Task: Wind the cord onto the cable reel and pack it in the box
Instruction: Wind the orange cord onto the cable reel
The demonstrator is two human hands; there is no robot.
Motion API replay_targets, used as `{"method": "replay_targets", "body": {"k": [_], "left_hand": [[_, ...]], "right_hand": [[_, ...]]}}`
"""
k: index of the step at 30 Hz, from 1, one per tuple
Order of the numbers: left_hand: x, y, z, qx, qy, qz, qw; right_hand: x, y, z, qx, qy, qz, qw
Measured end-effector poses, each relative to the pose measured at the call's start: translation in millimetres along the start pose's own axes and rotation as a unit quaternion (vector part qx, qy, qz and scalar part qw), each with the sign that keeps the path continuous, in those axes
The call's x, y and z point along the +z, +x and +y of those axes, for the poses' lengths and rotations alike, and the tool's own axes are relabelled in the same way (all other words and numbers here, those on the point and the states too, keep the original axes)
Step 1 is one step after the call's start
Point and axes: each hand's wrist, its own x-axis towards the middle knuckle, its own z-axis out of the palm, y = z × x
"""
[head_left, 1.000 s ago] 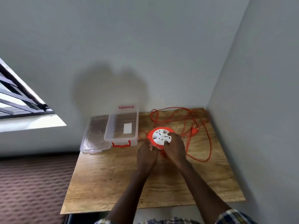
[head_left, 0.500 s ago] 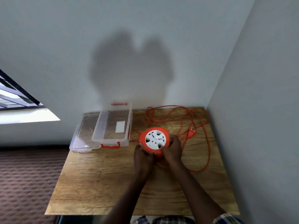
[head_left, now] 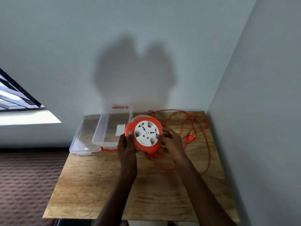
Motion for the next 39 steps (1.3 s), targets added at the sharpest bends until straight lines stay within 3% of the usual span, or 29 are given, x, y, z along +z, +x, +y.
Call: {"method": "replay_targets", "body": {"k": [6,13,19,23,27,30,32,34,37,39], "left_hand": [[-16,24,60,-0.018,-0.144,-0.068,0.987],[-40,52,105,-0.233,-0.325,-0.252,0.881],[-52,68,111,-0.256,-0.392,-0.321,0.823],[-63,88,121,-0.258,-0.391,-0.328,0.821],[-76,109,132,-0.24,-0.365,-0.302,0.847],[-88,129,135,-0.248,-0.361,-0.323,0.839],[-95,141,132,-0.25,-0.349,-0.324,0.843],[-100,150,128,-0.26,-0.361,-0.348,0.825],[-103,167,117,-0.297,-0.342,-0.402,0.796],[-101,175,118,-0.311,-0.321,-0.421,0.789]], "right_hand": [[22,-29,-36,-0.001,0.102,-0.022,0.995],[60,-58,-78,-0.028,0.172,-0.002,0.985],[92,-74,-103,-0.039,0.17,0.007,0.985],[106,-77,-104,-0.062,0.134,0.023,0.989],[113,-78,-110,-0.135,0.022,0.042,0.99],[119,-68,-104,-0.22,-0.093,0.149,0.96],[118,-60,-100,-0.254,-0.102,0.188,0.943],[120,-56,-101,-0.27,-0.119,0.167,0.941],[130,-56,-104,-0.273,-0.141,0.077,0.949],[135,-52,-105,-0.227,-0.123,0.034,0.966]]}}
